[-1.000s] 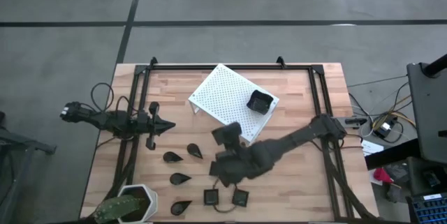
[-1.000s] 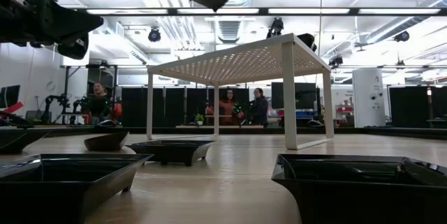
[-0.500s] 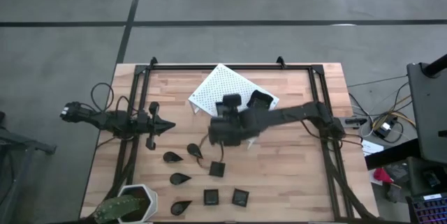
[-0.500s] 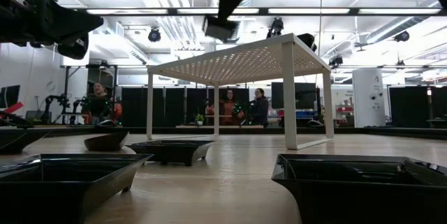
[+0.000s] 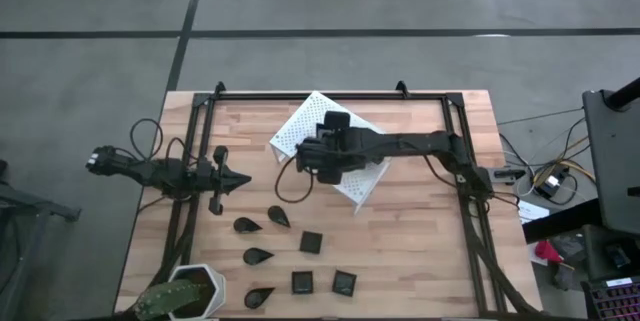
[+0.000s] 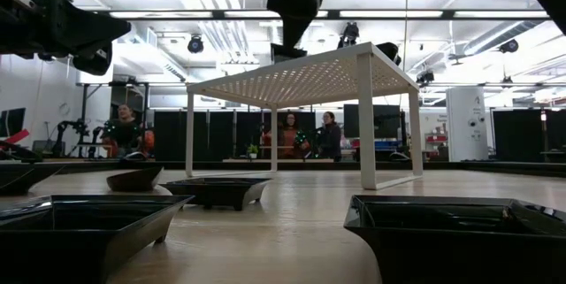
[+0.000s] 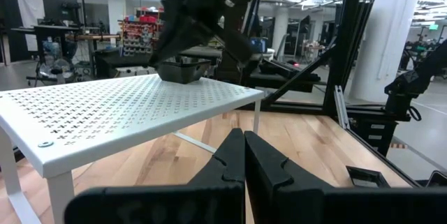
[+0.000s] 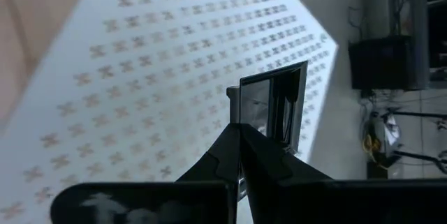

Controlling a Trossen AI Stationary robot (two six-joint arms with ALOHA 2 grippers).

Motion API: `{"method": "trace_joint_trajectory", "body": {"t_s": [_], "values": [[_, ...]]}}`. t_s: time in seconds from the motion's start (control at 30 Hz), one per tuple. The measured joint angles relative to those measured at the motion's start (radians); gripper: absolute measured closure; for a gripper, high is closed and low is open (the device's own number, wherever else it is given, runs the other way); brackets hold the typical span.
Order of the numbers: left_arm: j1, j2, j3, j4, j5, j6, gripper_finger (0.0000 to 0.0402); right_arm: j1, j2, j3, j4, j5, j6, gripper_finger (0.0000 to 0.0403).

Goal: Pick & Place Mini shaped plates
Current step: Put the square plate on the shelf

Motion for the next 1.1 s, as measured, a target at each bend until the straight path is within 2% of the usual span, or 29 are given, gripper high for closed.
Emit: {"method": "trace_joint_trajectory", "body": {"t_s": [0.13, 0.43, 1.1], "values": [[0.001, 0.000, 0.000, 0.000, 0.000, 0.000, 0.0401, -0.017, 0.002, -0.008, -0.001, -0.052, 0.017, 0.0395], [0.001, 0.000, 0.000, 0.000, 0.000, 0.000, 0.0401, -0.032, 0.005, -0.010, -0.029, -0.064, 0.096, 0.0394], [0.000, 0.000, 0.000, 0.000, 0.000, 0.000, 0.0401, -0.036, 0.006, -0.105, -0.055, -0.038, 0.120, 0.0394]]}}
